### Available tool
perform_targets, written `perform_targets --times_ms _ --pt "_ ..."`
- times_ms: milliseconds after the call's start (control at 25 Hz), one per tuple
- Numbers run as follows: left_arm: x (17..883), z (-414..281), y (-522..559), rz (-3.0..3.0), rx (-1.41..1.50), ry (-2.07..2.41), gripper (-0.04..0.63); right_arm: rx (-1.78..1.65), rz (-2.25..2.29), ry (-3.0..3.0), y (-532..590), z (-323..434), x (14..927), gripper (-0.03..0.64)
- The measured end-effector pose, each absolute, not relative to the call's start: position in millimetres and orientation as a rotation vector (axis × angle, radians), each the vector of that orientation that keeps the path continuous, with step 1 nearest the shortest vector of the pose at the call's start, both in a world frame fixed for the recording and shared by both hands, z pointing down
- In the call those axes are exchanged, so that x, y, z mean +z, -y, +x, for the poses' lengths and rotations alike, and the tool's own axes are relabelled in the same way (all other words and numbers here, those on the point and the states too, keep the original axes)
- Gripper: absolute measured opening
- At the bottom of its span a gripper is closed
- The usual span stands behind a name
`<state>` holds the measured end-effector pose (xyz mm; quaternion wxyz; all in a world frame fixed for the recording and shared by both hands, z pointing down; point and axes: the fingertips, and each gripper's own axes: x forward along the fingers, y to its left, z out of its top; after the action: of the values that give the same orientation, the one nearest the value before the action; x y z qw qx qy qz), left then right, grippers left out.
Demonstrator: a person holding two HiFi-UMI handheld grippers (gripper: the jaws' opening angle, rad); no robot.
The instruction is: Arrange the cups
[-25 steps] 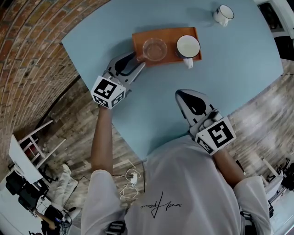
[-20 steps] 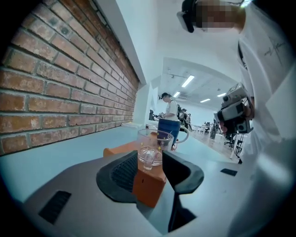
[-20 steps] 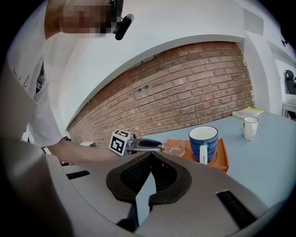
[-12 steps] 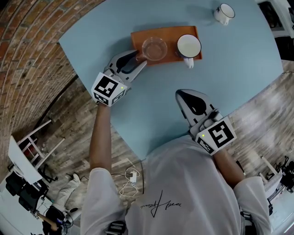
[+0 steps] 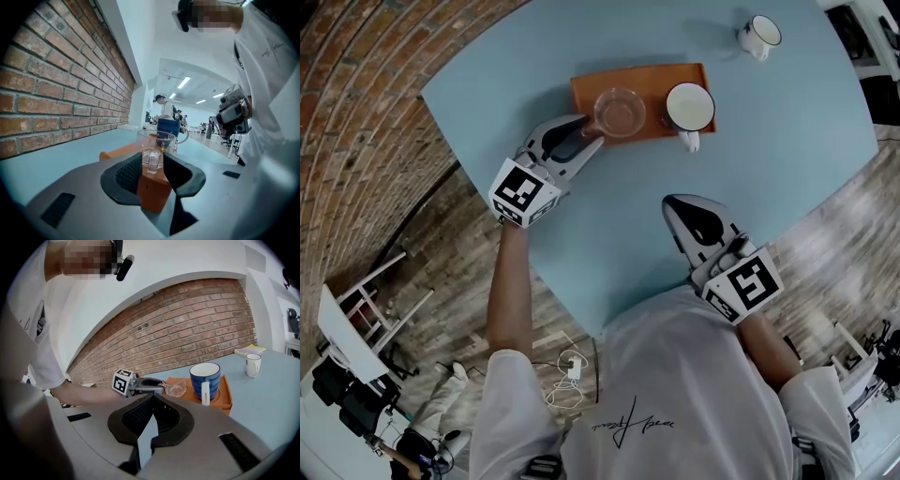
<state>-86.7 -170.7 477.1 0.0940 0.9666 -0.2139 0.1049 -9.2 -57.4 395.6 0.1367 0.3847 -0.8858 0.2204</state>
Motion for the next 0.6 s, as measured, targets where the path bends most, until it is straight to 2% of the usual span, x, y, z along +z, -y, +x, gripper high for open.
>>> perform_targets --times_ms 240,480,600 --pt "474.9 -85.2 171.4 2.884 0.297 0.590 0.137 0.655 1.105 2.556 58.8 -10.1 399.4 0.021" --pt "476.4 -82.1 170.4 2.907 0.304 0.617 0.074 0.661 1.103 2.551 59.2 -10.5 402.2 0.021" --pt "478.5 -81.0 169.3 2.909 0.308 0.632 0.069 0.662 1.101 2.549 59.2 -10.8 403.2 0.021"
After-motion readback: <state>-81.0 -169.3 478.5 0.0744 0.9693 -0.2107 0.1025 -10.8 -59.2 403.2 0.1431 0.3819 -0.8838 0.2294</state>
